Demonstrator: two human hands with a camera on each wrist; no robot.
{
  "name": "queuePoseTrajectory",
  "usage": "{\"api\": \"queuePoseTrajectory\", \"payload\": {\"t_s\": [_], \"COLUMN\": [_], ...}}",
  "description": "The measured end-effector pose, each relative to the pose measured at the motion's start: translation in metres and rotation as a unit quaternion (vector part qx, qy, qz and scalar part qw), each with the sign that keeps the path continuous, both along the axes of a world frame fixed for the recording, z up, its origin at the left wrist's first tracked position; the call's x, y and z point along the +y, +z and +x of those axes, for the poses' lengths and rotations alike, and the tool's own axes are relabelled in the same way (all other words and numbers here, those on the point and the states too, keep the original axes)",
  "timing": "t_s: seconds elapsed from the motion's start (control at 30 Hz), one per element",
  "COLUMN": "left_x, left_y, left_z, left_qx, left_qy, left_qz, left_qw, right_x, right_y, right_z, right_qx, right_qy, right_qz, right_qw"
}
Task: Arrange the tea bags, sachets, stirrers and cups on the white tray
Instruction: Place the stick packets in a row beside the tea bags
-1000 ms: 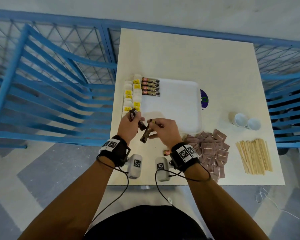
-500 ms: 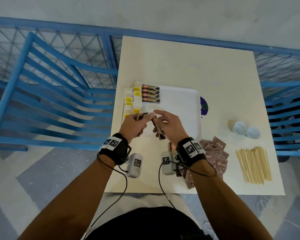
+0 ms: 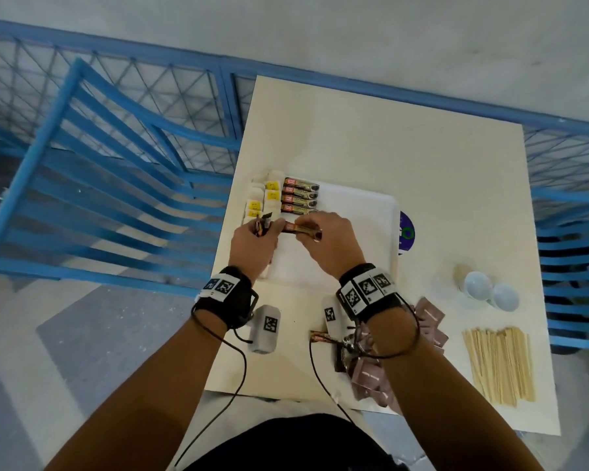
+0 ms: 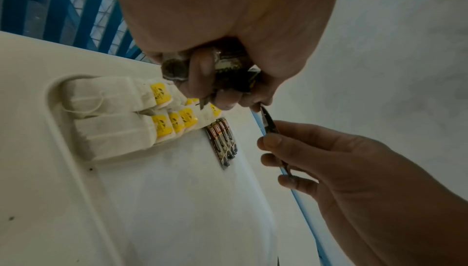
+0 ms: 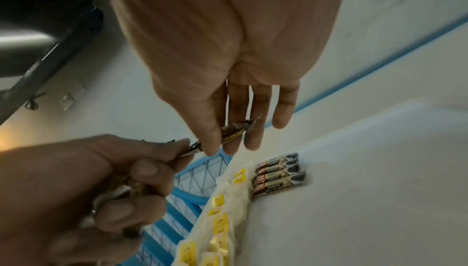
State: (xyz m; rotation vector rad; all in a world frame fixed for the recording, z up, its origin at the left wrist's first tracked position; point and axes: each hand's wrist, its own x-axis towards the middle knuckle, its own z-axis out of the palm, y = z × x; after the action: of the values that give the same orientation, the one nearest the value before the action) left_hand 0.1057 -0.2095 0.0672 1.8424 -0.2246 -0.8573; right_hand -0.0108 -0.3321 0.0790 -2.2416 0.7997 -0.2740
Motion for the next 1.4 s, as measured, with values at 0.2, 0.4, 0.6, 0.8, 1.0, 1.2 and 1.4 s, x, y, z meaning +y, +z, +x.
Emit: {"api": "queuePoseTrajectory", "payload": {"t_s": [0.2, 0.4, 0.6, 0.8, 1.0, 1.2, 1.4], "left_x": [0.019, 0.051, 0.062, 0.067, 0.071, 0.076, 0.073], "left_y": [-0.019, -0.032, -0.031, -0.032, -0.031, -0.029, -0.021], "left_z": [0.007, 0.013, 0.017, 0.017, 0.014, 0.013, 0.013], "left_qx": [0.022, 0.056, 0.056, 0.054, 0.055, 0.059, 0.138], "left_qy": [0.006, 0.007, 0.036, 0.038, 0.032, 0.032, 0.04], "left_qz": [0.019, 0.026, 0.038, 0.044, 0.043, 0.043, 0.04], "left_qw": [1.0, 0.998, 0.997, 0.997, 0.997, 0.997, 0.989], "right_x": [-0.021, -0.013, -0.01, -0.015, -0.019, -0.021, -0.019], "right_y": [-0.041, -0.079, -0.084, -0.085, -0.086, -0.088, -0.089], "right_z": [0.022, 0.036, 0.036, 0.03, 0.038, 0.043, 0.043], "right_qx": [0.092, 0.184, 0.16, 0.158, 0.15, 0.14, 0.125], "right_qy": [-0.039, -0.028, -0.07, -0.073, -0.064, -0.066, -0.064], "right_qz": [-0.103, -0.14, -0.156, -0.117, -0.097, -0.094, -0.089], "right_qw": [0.99, 0.972, 0.972, 0.978, 0.982, 0.983, 0.986]}}
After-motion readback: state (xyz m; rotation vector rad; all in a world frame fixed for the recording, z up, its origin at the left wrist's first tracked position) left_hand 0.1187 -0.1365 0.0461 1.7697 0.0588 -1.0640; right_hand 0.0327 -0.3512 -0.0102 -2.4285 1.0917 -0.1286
